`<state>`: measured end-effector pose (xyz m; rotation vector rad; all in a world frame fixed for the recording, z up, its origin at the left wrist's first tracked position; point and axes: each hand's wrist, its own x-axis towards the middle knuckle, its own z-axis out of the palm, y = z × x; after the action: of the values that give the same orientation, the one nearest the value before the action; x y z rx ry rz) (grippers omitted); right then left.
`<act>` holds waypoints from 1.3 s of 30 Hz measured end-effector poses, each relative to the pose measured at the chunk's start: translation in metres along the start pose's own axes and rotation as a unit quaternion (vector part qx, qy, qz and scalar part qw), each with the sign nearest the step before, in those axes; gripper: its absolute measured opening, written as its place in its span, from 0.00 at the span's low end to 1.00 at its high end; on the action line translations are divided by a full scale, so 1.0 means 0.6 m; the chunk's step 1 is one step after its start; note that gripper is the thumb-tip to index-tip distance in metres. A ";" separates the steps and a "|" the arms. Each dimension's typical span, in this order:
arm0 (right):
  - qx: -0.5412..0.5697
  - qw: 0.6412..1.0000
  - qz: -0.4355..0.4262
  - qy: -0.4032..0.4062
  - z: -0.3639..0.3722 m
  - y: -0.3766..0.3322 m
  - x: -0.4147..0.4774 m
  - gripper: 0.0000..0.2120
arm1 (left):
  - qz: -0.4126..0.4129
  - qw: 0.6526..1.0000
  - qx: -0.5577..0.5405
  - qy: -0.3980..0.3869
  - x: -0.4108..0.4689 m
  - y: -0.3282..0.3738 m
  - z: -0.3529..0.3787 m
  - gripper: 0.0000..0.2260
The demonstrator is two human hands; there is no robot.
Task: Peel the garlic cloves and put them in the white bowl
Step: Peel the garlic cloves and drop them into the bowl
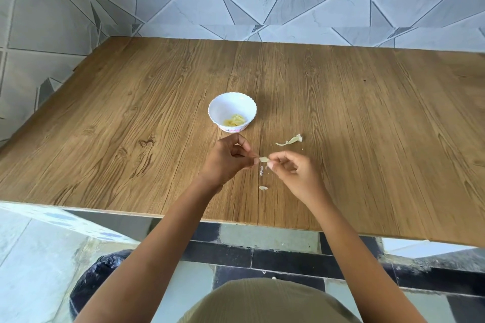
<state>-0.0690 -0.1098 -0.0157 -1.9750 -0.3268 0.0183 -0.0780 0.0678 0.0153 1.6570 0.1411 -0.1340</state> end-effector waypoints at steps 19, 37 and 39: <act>0.041 0.998 0.003 0.058 0.011 -0.014 -0.012 0.04 | -0.086 0.993 -0.082 -0.023 -0.003 0.006 0.009 0.14; 0.233 0.960 0.109 0.113 0.017 -0.038 -0.025 0.09 | 0.108 0.971 0.208 0.040 0.005 -0.013 0.006 0.09; 0.253 0.953 0.117 0.116 0.017 -0.042 -0.026 0.08 | 0.058 0.990 0.124 -0.019 0.001 -0.004 0.003 0.09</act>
<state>-0.0910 -0.0947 0.0005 -1.4747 0.0676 0.0187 -0.0779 0.0664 0.0128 1.9043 -0.0020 -0.0987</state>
